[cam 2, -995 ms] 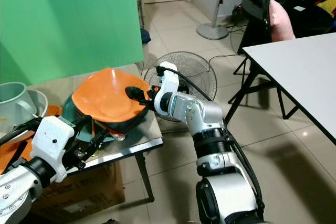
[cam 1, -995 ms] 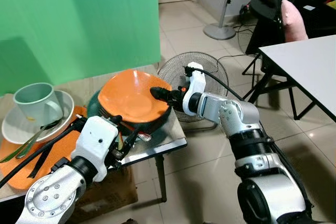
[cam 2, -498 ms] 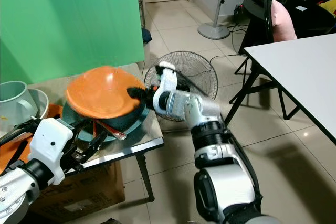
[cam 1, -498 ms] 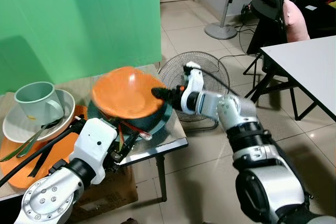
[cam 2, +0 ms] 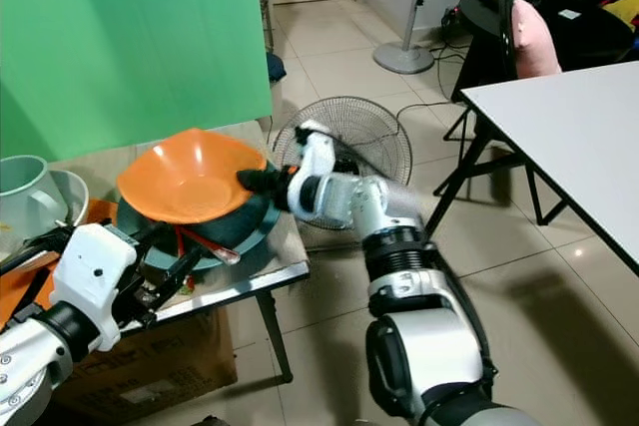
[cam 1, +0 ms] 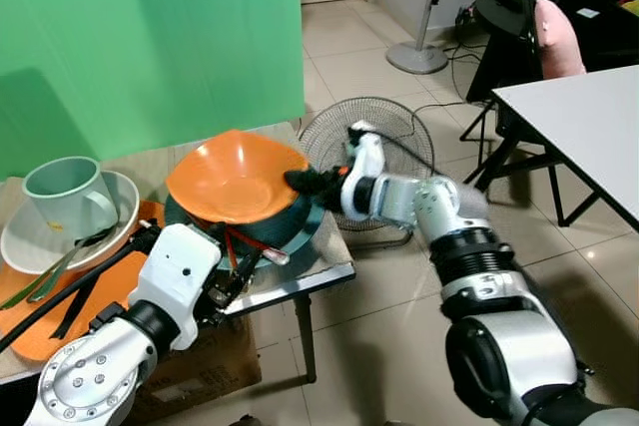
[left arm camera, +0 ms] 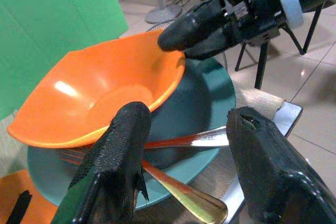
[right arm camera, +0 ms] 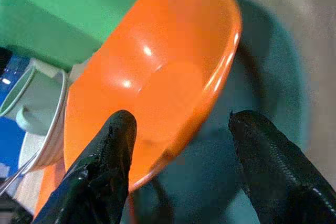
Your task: Setting the table
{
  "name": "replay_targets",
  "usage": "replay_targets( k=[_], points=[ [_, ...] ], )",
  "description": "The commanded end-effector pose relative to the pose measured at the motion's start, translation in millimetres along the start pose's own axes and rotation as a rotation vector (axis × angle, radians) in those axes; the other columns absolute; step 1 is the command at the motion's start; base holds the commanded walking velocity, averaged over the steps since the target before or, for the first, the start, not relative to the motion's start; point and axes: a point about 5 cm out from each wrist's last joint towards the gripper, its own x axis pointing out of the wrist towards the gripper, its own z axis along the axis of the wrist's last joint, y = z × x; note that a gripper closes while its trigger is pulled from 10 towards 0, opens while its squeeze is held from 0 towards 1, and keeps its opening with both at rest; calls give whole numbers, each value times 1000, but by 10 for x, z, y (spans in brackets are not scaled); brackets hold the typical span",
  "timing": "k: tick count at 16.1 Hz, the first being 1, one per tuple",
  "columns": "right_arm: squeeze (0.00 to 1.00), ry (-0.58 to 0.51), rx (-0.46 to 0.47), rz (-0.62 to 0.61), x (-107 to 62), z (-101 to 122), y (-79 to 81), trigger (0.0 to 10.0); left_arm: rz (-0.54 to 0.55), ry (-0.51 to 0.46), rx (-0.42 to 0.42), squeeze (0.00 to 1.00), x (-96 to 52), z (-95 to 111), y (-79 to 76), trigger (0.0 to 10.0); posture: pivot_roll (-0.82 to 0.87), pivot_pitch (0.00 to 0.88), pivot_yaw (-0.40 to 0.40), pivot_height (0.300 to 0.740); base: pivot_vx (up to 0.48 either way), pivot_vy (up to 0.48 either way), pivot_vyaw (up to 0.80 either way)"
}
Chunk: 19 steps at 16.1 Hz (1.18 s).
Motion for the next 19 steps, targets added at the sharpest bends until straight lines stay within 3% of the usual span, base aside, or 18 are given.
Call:
replay_targets(
  k=[1,6,7,8,19],
  points=[
    [0,8,23,31,33,17,70,10000,-1,2,4,0,-18,9,1,10000,-1,36,12,740,0,0,0],
    [0,37,72,34,185,-73,143,10000,0,15,9,0,-32,-14,3,10000,3,50,10,740,0,0,0],
    [0,30,97,26,220,-84,153,6275,1,17,9,0,-42,-17,3,10000,4,53,10,740,0,0,0],
    [0,10,142,18,249,-79,162,0,3,20,9,0,-52,-19,4,10000,6,53,9,740,0,0,0],
    [0,-12,255,46,324,-80,226,0,22,24,27,0,-68,-27,31,10000,15,42,9,740,0,0,0]
  ],
)
